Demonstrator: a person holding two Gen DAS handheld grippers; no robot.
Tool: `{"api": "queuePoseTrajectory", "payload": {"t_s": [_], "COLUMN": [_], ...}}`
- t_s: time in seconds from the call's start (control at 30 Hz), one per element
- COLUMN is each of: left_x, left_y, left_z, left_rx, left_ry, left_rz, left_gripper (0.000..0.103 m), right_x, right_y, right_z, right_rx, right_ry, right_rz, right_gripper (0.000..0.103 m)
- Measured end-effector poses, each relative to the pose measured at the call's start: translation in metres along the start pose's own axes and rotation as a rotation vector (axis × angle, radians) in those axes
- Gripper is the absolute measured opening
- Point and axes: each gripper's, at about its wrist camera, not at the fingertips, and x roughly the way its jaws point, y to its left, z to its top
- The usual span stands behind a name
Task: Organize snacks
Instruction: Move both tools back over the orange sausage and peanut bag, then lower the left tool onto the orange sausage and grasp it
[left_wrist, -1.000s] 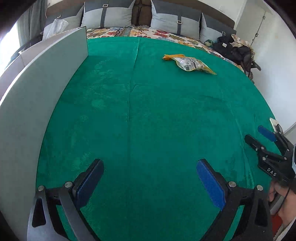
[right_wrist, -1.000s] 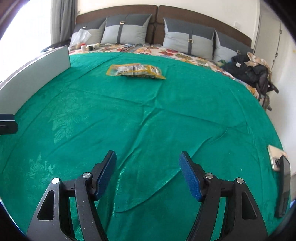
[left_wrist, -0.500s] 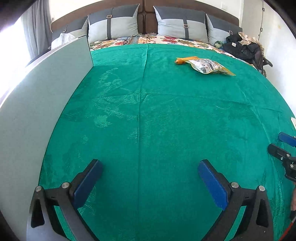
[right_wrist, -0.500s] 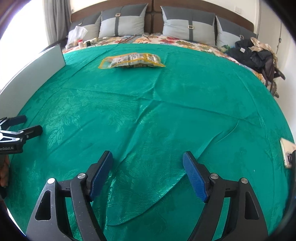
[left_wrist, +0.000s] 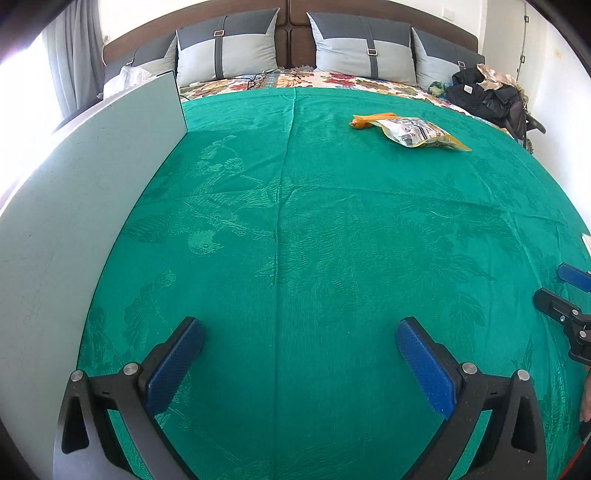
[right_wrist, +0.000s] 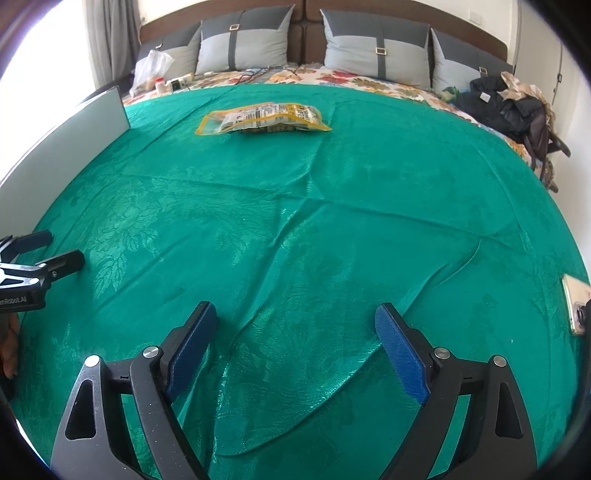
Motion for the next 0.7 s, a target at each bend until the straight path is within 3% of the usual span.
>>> {"api": "queuePoseTrajectory", "payload": {"t_s": [0.2,0.33,0.43,0.53,0.63,0.7], "left_x": [0.0,0.008,0.01,0.018,0.047,0.077], "left_y": [0.0,-0.002,0.001,0.0,-0.004,-0.009], "left_z": [0.001,0.025,0.068,0.128,0.18,0.2], "left_rx": [0.002,0.039,0.012,-0.03,-0.059,-0.079], "left_ry": [0.004,0.091,0.06,0.011,0.019,0.074], "left_rz": [-0.003,-0.066,-0.109,-0.098,-0.036,0.016], "left_gripper": [0.103,0.103,0.103,0.103,0.103,0.102], "right_x": [0.0,0.0,0.0,0.0,0.0,0.0], "right_y": [0.0,0.0,0.0,0.0,0.0,0.0], "right_z": [0.0,0.0,0.0,0.0,0.0,0.0], "right_rx": [0.0,0.001,0.0,0.001,0.001,0.001], "right_ry": [0.0,0.0,0.0,-0.001,-0.001,-0.001], "right_rz": [0.0,0.0,0.0,0.0,0.0,0.0], "right_gripper": [0.092,0.092,0.092,0.092,0.092,0.092]}}
